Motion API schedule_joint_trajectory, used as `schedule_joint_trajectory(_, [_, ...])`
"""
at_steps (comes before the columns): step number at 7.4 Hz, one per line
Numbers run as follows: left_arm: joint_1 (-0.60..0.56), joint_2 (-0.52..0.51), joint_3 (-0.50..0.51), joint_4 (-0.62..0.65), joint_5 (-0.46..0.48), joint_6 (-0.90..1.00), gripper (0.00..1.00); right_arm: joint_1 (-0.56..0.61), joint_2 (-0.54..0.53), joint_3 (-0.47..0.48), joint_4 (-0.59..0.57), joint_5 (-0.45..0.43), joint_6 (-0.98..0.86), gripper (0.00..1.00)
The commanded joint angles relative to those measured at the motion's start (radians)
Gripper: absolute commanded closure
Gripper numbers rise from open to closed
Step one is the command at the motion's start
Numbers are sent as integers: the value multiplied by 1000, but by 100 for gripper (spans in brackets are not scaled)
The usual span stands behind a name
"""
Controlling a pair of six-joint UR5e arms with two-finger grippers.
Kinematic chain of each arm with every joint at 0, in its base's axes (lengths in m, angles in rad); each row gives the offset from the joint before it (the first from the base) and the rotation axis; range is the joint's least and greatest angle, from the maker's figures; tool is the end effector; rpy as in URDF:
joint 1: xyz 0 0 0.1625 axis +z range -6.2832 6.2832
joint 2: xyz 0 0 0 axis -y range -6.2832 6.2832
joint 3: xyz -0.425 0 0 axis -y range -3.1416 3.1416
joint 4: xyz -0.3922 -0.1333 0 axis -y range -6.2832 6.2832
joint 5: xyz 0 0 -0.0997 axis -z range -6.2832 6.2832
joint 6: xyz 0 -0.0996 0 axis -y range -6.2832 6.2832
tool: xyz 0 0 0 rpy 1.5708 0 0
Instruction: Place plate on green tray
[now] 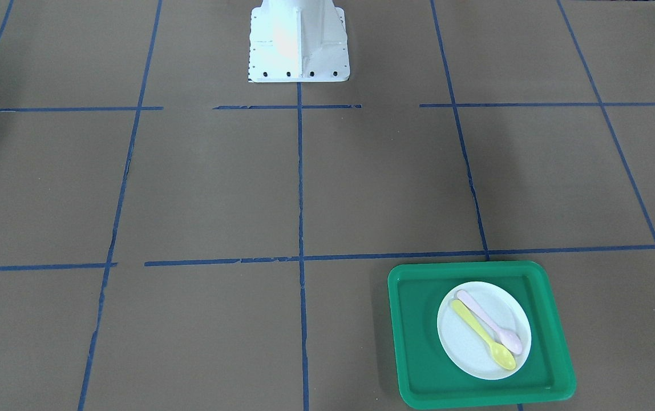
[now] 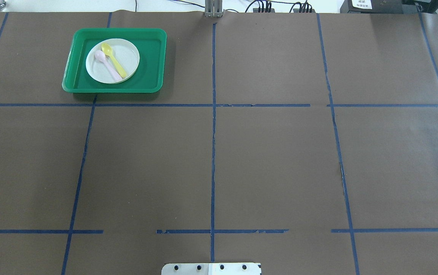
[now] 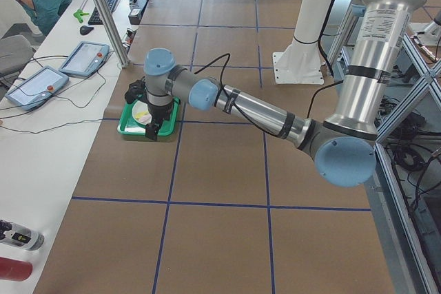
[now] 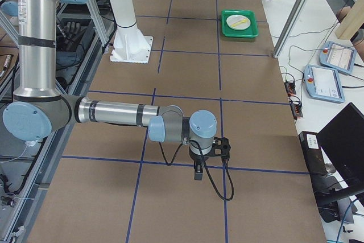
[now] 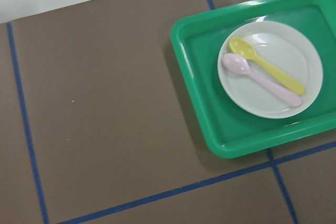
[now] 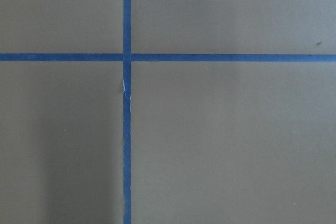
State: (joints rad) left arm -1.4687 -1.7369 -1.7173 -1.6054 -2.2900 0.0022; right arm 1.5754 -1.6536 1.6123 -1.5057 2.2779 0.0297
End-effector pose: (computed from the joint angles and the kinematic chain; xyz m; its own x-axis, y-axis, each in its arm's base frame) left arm -0.0100 -0.5667 0.4976 0.7254 0.3017 -0.6187 -0.0974 0.9348 0.3416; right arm 0.0707 -0.4579 0.6756 0.7598 0.0177 0.6499 -0.0272 0.9996 0.0045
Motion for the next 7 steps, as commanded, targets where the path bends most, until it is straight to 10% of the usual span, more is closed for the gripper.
schedule_joint_trajectory(1, [-82, 145, 36, 6, -22, 131, 0, 0, 0, -2, -1, 0, -1, 0])
schedule_joint_trajectory(7, [-87, 257, 31, 10, -28, 124, 0, 0, 0, 0, 1, 0, -1, 0])
